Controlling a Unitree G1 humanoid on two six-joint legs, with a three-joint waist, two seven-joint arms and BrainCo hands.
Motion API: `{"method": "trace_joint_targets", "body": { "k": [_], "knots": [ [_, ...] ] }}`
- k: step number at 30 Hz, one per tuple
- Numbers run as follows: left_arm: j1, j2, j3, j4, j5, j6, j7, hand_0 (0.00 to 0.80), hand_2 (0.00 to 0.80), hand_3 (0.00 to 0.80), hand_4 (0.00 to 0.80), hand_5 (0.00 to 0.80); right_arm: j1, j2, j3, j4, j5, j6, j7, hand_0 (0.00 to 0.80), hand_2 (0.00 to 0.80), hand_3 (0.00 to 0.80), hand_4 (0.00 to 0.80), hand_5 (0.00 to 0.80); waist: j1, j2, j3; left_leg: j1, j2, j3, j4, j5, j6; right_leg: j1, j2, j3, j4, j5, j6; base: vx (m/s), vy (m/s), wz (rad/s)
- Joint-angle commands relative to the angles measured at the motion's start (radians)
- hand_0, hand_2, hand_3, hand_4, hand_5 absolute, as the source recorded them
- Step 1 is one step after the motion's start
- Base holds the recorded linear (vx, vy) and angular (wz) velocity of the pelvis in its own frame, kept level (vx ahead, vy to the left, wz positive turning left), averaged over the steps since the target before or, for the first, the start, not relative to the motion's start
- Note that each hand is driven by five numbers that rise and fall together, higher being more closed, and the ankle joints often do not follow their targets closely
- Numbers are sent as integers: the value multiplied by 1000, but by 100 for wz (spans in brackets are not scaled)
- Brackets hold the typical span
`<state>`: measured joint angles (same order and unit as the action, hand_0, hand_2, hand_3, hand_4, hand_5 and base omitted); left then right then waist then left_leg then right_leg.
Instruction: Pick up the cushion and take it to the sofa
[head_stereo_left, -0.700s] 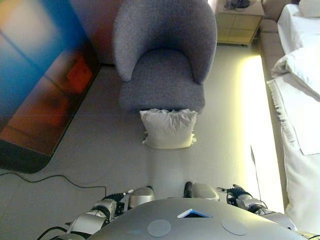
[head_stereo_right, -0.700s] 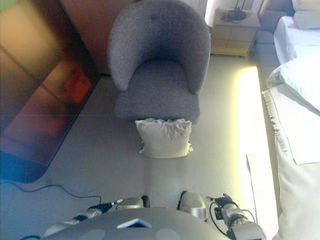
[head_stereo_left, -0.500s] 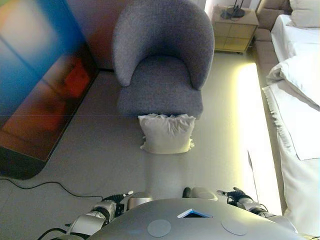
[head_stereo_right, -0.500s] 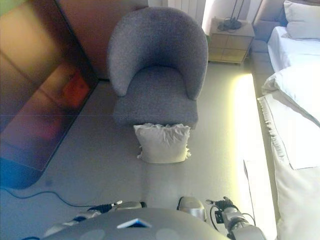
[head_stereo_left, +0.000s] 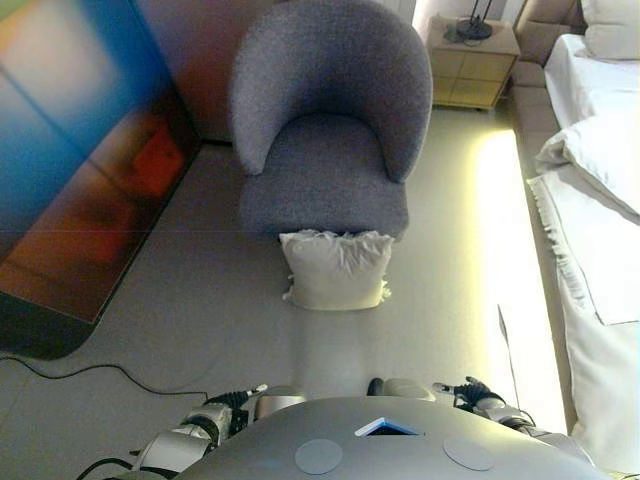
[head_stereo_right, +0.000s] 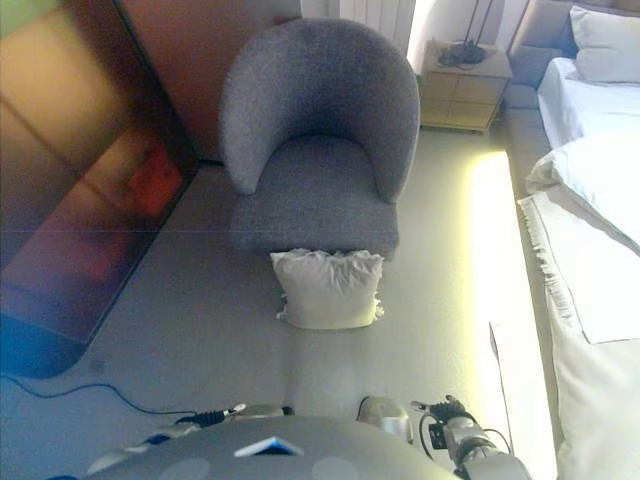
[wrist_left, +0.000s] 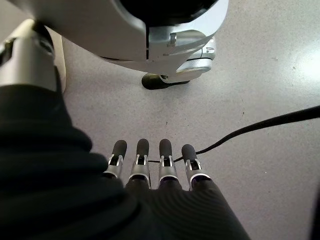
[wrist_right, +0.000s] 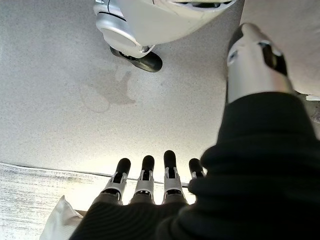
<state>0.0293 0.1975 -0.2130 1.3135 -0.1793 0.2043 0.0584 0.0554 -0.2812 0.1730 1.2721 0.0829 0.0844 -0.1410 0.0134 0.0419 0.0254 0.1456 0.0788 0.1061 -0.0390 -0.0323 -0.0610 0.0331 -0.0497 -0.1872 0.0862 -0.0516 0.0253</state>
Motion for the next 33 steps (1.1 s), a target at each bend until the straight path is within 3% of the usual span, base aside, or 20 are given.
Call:
{"method": "trace_joint_targets", "body": {
  "k": [1,5,8,10,12,18,20,23,26,28,30,31,33],
  "knots": [
    [-32,24,37,27,15,2,0,0,0,0,0,0,-68,41,8,59,28,-18,-12,0,0,0,0,0,-14,-75,27,15,-73,35,-48,-39,41,118,-7,18,-153,22,59,24,-92,0],
    [-35,26,43,22,7,-1,9,0,0,0,0,0,-74,38,10,57,23,-13,-7,0,0,0,0,0,-16,-79,40,18,-58,39,-16,-39,36,113,3,32,-123,6,44,4,-79,2],
    [-44,25,58,16,-8,-21,26,0,0,0,0,0,-88,29,17,48,18,-13,3,0,0,0,0,0,-10,-119,72,-70,-36,70,241,-96,33,90,-29,20,-81,7,19,-43,-153,8],
    [-51,22,66,12,-24,-32,23,0,0,0,0,0,-105,19,28,33,9,7,2,0,0,0,0,0,12,-144,118,-201,-18,60,467,-59,33,86,-43,22,-59,11,-8,-20,-170,6],
    [-52,16,74,9,-40,-26,20,0,0,0,0,0,-120,7,40,25,21,29,1,0,0,0,0,0,38,-134,156,-301,-14,60,517,-14,29,103,-29,41,-47,0,-18,77,-67,-10],
    [6,20,101,18,-38,-32,-6,0,0,0,0,0,-127,-7,25,28,-20,-2,29,0,0,0,0,0,112,-49,156,-356,3,110,140,164,-7,262,26,85,-75,-105,7,403,82,-22],
    [19,18,106,22,-50,-35,-13,0,0,0,0,0,-123,-7,28,32,-12,1,24,0,0,0,0,0,131,-39,148,-357,18,110,55,213,-18,320,26,109,-76,-147,8,510,141,20],
    [38,13,123,30,-59,-41,-12,0,0,0,0,0,-119,1,26,54,-24,17,22,0,0,0,0,0,152,-30,119,-361,54,148,-13,232,-27,395,13,132,-64,-227,20,553,169,-15],
    [45,14,131,41,-64,-33,-13,0,0,0,0,0,-113,8,27,73,-35,44,19,0,0,0,0,0,170,-30,95,-377,80,126,-10,234,-36,437,-14,151,-41,-290,31,670,226,-37],
    [39,13,141,50,-68,-16,-4,0,0,0,0,0,-108,12,12,86,-42,54,6,0,0,0,0,0,179,-31,76,-390,95,140,11,234,-30,465,-54,146,-2,-316,51,649,281,-25],
    [30,17,146,56,-43,-10,3,0,0,0,0,0,-103,18,-7,91,-32,46,1,0,0,0,0,0,177,-47,60,-400,78,148,65,208,-9,471,-83,140,47,-288,81,546,276,-31],
    [23,25,136,54,-29,-3,-2,0,0,0,0,0,-99,20,-26,84,-36,46,2,0,0,0,0,0,170,-78,48,-413,37,168,113,174,29,460,-125,125,136,-161,129,499,287,-40],
    [10,38,122,44,-29,3,-19,0,0,0,0,0,-92,24,-34,68,-46,37,3,0,0,0,0,0,170,-85,29,-395,9,168,113,135,76,398,-160,125,295,29,165,454,296,-24]
  ]
}}
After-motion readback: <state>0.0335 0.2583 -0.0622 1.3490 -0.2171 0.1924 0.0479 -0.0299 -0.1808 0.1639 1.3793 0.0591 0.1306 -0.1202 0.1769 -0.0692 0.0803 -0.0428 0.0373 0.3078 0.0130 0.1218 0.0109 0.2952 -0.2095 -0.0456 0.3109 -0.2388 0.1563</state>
